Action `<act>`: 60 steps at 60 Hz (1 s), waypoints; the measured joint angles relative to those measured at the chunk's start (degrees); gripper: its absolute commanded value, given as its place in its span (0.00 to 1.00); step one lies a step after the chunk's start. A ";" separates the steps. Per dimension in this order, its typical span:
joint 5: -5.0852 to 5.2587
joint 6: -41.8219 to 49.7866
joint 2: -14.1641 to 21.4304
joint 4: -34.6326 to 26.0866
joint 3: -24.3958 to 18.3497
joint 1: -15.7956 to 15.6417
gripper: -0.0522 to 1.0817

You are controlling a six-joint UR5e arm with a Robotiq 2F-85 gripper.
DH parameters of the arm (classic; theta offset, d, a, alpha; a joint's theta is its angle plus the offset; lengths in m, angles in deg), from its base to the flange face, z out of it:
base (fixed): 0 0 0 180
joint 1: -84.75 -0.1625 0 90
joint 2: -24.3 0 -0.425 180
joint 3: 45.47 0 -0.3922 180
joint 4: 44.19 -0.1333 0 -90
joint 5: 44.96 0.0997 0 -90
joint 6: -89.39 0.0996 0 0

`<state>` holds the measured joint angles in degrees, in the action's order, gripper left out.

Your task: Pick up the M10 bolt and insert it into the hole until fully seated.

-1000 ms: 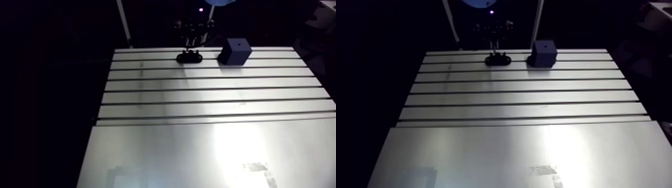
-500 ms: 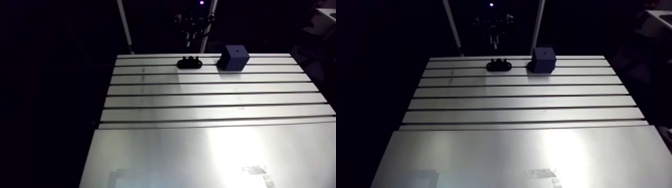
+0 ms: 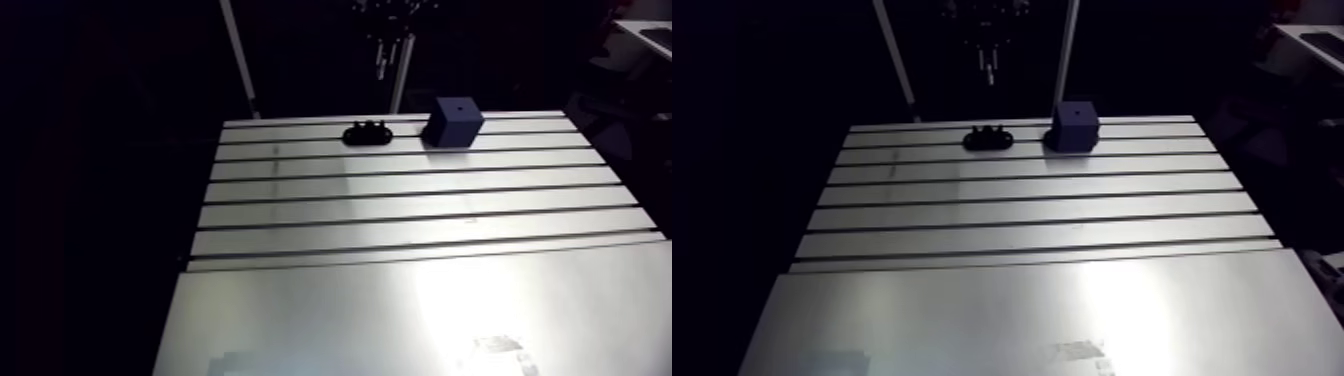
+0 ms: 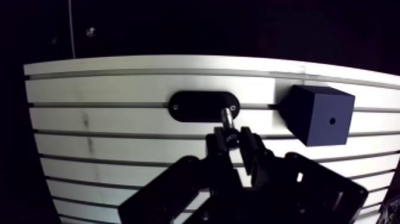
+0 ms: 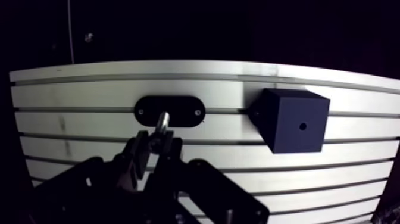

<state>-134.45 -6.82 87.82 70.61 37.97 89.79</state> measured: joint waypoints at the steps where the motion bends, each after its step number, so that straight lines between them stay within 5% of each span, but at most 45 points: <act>1: -0.01 0.00 0.00 -0.54 -0.34 0.24 1.00; 37: 0.00 -0.28 -2.08 -17.24 -11.45 7.44 1.00; 60: -1.74 -0.73 -5.13 -22.80 -15.54 9.90 1.00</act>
<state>-136.19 -7.54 82.69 47.81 22.43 99.70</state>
